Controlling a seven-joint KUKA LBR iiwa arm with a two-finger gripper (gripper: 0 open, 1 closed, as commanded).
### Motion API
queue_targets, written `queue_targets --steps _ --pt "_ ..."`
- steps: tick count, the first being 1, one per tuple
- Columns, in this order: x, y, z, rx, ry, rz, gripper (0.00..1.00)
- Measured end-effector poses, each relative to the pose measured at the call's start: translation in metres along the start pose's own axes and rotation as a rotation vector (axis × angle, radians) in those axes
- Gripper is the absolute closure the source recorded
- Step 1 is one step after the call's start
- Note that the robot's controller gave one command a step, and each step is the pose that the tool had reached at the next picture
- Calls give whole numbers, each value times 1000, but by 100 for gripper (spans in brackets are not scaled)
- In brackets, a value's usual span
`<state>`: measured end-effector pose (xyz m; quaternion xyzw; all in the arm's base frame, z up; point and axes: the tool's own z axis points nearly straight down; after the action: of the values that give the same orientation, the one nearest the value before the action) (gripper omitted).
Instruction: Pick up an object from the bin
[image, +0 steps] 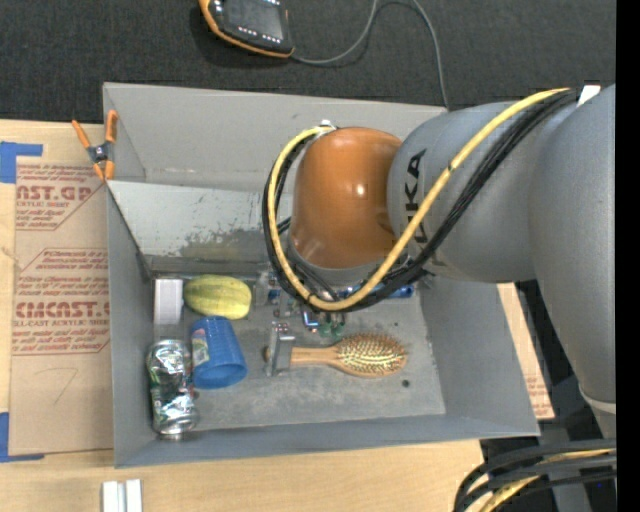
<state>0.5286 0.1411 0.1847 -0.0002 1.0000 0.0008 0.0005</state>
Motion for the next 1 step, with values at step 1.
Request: queue_targets --steps 1 --pt "0 0 0 0 0 0 0"
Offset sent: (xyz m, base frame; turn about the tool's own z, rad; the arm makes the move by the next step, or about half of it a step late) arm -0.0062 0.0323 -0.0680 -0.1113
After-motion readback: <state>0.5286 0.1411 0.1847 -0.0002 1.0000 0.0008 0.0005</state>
